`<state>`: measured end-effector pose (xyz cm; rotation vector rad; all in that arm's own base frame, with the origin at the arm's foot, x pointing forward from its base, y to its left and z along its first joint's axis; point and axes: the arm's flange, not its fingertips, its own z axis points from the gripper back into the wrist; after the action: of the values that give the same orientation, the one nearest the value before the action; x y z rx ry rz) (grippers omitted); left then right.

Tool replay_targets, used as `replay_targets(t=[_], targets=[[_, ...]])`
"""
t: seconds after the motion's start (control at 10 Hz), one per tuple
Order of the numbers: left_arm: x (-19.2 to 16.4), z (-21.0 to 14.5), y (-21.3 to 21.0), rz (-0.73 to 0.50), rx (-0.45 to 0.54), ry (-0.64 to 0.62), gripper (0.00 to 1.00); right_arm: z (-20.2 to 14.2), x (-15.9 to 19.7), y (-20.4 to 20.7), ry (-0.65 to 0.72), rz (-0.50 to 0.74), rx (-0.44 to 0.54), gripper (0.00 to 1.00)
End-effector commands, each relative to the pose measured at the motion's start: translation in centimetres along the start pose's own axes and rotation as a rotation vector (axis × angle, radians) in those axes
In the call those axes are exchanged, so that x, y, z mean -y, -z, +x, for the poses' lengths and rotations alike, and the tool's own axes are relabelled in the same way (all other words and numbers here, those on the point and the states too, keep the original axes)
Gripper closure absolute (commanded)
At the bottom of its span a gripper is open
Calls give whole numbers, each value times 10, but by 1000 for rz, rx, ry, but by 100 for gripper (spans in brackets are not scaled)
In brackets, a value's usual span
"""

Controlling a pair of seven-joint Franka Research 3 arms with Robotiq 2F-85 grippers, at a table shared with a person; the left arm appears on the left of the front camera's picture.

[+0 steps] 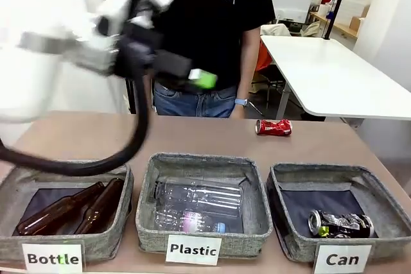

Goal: Sort the can waste into the basket.
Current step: Pick up the can waste from the table and place it in the right Fabric basket.

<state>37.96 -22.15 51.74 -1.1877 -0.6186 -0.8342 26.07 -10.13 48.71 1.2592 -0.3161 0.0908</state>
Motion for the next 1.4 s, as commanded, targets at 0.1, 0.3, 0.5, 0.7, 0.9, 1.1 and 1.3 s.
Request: replay_targets(t=[0.1,0.3,0.5,0.7,0.9,1.1,1.3], targets=[[-33,-73,-112,-36,63,-302,0,-1,-2,102,120,58,-69,0],[-42,-152,-185,-32,229,-514,0,8,-3,145,181,134,-137,0],[-30,-220,-216,-39,389,-562,0,7,8,163,226,140,-161,0],[-77,-172,-239,-21,313,-562,0,18,19,146,223,83,-69,0],[-77,-172,-239,-21,313,-562,0,47,11,154,202,128,-188,0],[-77,-172,-239,-21,313,-562,0,47,11,154,202,128,-188,0],[-77,-172,-239,-21,313,-562,0,47,11,154,202,128,-188,0]])
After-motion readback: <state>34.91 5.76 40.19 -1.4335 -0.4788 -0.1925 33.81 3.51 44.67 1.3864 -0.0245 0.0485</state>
